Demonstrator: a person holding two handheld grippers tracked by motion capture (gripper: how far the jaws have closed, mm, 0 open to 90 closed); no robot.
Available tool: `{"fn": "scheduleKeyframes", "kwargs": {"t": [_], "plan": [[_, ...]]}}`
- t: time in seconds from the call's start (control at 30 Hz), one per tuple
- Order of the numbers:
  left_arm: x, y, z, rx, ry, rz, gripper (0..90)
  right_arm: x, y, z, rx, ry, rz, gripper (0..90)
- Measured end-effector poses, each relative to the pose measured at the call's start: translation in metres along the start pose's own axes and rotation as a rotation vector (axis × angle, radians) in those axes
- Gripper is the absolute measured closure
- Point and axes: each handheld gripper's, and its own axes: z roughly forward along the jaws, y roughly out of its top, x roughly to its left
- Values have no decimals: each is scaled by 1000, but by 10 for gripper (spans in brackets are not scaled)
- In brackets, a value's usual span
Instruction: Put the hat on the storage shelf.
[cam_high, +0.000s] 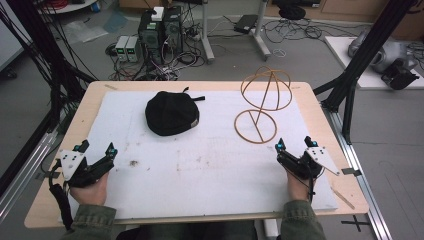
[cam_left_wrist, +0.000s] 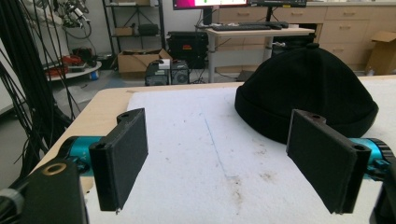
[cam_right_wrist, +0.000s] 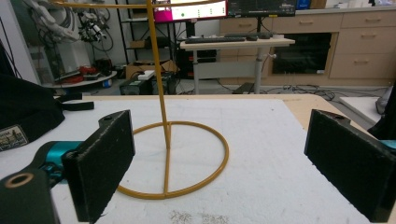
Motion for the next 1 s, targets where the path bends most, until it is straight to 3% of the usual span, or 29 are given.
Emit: {"fn": "scheduleKeyframes", "kwargs": {"t": [0.13, 0.27, 0.5, 1.0], "plan": [[-3, 1, 2, 9, -14, 5, 205, 0, 0, 0, 1, 1, 1, 77], [-3, 4, 6, 33, -48, 12, 174, -1, 0, -1, -1, 0, 9, 77], [-7, 16, 12, 64, -111, -5, 196, 0, 0, 1, 5, 0, -2, 77], [-31, 49, 50, 94, -183, 55, 175, 2, -1, 5, 16, 27, 10, 77]]}}
